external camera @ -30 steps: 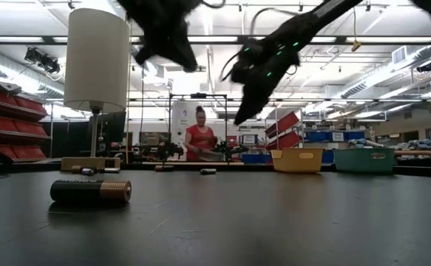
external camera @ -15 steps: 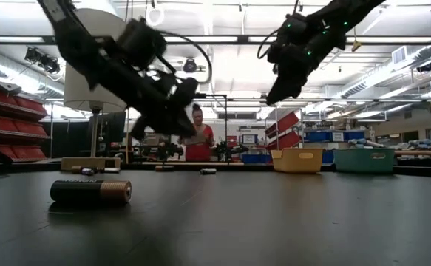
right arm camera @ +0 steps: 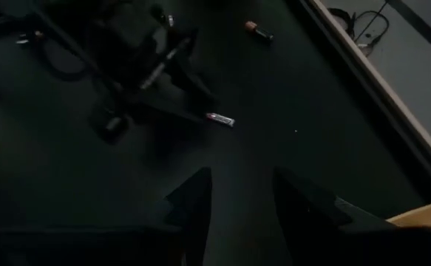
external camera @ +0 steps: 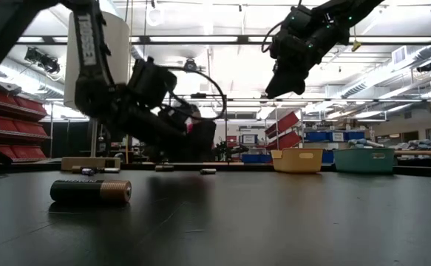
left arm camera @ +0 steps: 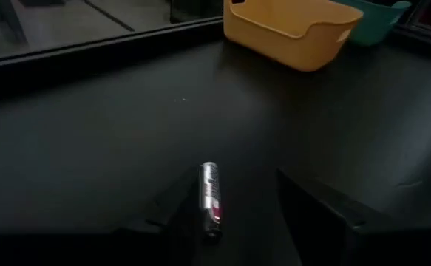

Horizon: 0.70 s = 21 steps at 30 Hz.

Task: Sort batteries
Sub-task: Put the silver battery into the blue bin

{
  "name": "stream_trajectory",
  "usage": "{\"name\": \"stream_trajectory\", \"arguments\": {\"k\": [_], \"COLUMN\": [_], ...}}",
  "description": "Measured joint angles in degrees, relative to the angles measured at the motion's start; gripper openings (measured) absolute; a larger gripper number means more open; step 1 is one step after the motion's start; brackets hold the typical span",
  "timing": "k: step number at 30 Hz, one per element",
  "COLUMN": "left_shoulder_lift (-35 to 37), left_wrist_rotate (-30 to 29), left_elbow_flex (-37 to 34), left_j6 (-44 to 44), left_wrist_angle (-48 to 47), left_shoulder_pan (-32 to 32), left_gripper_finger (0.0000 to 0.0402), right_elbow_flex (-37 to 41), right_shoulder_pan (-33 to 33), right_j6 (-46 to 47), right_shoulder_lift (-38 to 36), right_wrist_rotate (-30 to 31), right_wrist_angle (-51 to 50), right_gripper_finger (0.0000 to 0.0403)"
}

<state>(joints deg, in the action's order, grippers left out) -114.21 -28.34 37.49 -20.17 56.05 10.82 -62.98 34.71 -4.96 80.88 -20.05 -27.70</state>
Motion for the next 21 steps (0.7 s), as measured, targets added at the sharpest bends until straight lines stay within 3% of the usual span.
{"name": "stream_trajectory", "arguments": {"k": [4,16,21], "left_shoulder_lift": [-4.2,-10.1,-11.4], "left_wrist_rotate": [-0.5,-0.7,-1.0], "left_elbow_flex": [0.1,4.7,5.4], "left_j6": [1.8,4.5,5.2], "left_wrist_angle": [7.3,7.3,5.7], "left_shoulder_pan": [0.7,3.0,3.0], "left_gripper_finger": [0.0191,0.0187,0.0133], "right_elbow_flex": [0.0,0.0,0.0], "right_shoulder_pan": [-1.1,-3.4,-3.7], "right_j6": [0.5,3.7,4.0], "right_shoulder_lift": [0.0,0.0,-0.4], "right_wrist_rotate": [-0.4,-0.4,-0.5], "right_wrist_angle": [0.2,1.1,1.0], "right_gripper_finger": [0.0153,0.0153,0.0153]}}
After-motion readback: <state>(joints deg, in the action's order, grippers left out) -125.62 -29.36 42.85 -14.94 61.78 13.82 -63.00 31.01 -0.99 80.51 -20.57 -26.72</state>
